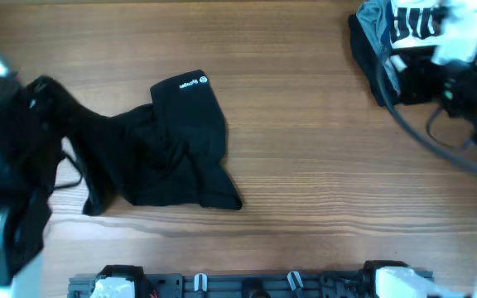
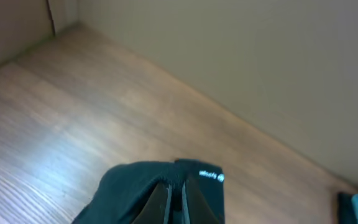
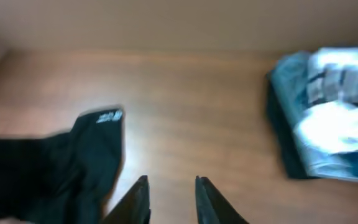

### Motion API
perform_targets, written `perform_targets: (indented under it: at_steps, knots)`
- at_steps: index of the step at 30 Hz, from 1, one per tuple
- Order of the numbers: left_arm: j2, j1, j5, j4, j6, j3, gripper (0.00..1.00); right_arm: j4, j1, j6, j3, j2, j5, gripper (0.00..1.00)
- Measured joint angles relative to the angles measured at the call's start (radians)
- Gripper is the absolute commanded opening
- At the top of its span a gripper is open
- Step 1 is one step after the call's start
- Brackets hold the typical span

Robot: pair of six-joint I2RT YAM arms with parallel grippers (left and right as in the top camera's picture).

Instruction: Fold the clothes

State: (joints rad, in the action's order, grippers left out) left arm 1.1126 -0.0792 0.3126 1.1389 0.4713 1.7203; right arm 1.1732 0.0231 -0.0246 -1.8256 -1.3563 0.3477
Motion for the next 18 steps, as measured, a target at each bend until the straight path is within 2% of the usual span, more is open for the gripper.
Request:
perform_targets:
  at_steps: [2,4,10,14,18]
  knots:
    - [0.047,0.0,-0.007,0.001,0.0,-0.002,0.04,0.026,-0.026,-0.046,0.0,-0.129,0.112,0.55]
    - [0.062,0.0,-0.008,0.006,0.0,-0.002,0.04,0.016,-0.097,-0.082,0.001,-0.246,0.172,0.6]
    - [0.085,0.0,-0.008,0.01,0.0,-0.002,0.04,-0.231,-0.485,-0.132,0.002,-0.719,0.227,0.72]
    - [0.09,0.0,-0.008,0.009,0.0,-0.002,0.04,-0.361,-0.678,-0.246,0.005,-0.853,0.065,0.87]
    - [0.119,0.0,-0.008,0.01,0.0,-0.002,0.04,-0.521,-0.781,-0.346,0.007,-0.854,-0.109,0.92]
